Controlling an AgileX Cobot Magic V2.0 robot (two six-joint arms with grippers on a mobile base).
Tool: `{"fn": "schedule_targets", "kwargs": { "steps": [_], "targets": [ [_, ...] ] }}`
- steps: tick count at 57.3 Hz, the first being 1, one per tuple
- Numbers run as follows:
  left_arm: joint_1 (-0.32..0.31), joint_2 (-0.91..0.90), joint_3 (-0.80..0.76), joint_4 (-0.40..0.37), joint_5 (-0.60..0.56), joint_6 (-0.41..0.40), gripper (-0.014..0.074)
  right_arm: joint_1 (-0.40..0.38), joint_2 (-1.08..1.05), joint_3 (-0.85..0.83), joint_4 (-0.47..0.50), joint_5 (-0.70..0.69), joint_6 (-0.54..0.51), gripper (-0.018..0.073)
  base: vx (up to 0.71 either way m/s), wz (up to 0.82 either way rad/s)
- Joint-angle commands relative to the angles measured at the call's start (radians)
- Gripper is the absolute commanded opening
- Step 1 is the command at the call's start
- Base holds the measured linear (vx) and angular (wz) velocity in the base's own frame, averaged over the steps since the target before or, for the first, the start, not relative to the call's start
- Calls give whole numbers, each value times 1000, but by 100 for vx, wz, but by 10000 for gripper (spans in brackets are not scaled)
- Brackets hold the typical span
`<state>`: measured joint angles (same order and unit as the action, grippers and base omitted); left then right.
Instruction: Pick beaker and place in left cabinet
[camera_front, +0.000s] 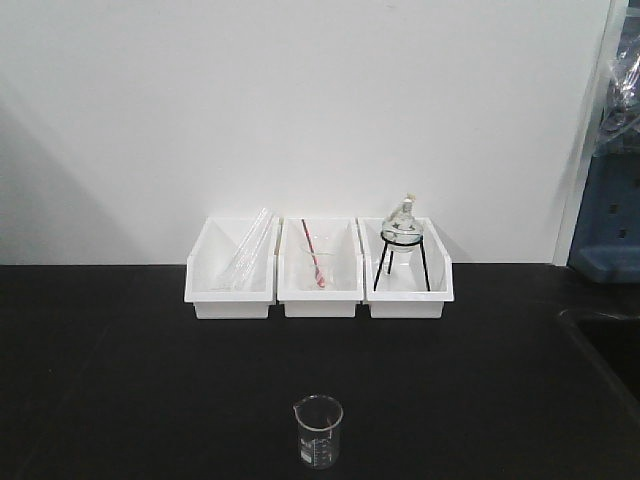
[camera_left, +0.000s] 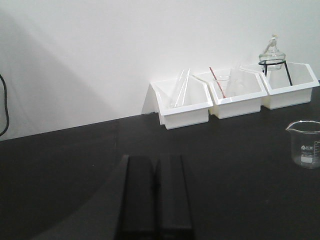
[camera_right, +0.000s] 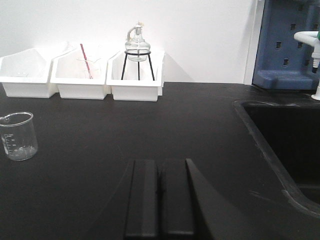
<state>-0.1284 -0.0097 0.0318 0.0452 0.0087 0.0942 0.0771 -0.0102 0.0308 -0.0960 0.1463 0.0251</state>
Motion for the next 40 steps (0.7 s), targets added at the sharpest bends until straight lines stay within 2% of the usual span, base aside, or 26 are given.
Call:
{"fn": "schedule_targets", "kwargs": {
  "steps": [1,40],
  "targets": [
    [-1,-18,16,-3,-84,-3,1,-5,-15,5,-9,-85,-8,-6,0,0],
    [-1,-18,16,-3,-84,-3,1,-5,-15,5,-9,-85,-8,-6,0,0]
  ]
}}
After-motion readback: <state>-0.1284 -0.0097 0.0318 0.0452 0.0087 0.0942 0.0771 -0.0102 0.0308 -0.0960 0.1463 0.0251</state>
